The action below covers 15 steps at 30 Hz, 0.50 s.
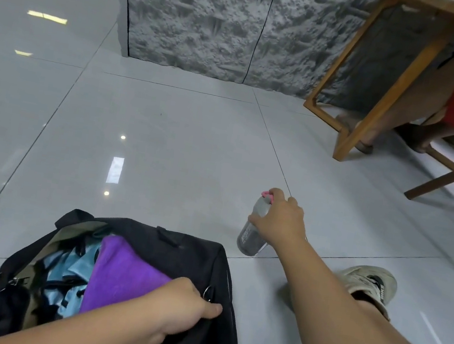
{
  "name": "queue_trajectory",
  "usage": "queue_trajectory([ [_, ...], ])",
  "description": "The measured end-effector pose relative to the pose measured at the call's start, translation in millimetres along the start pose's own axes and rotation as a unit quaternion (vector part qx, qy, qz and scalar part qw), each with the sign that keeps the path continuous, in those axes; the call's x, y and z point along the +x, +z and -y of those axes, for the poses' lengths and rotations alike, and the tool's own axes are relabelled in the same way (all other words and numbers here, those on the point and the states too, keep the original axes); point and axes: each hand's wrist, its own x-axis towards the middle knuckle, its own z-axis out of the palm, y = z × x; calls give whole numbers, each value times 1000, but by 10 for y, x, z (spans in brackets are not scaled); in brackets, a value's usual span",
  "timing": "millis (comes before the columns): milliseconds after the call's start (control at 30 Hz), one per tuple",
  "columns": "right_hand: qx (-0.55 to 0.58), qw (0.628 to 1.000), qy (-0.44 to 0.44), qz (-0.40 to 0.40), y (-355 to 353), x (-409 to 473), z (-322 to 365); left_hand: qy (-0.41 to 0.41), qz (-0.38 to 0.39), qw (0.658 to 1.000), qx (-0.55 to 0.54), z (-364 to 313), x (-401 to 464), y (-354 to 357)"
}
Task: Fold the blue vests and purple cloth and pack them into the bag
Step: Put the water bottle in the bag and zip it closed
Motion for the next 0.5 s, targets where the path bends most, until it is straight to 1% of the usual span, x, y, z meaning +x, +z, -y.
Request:
queue_trajectory([
  [67, -25, 1000, 7, 2, 14, 5, 13, -30, 43, 991, -124, 7, -30, -15],
  [133, -38, 999, 10, 6, 15, 11, 30, -43, 65, 978, -194, 3, -60, -14],
  [200, -46, 999, 6, 6, 24, 5, 36, -27, 47, 978, -200, -6, -76, 8],
  [300, -55, 998, 1, 2, 35, -12, 33, 17, 2, 985, -174, -39, -37, 32],
  [500, -48, 999, -2, 20, 47, -22, 78, 81, -22, 987, -135, -114, 171, -8],
])
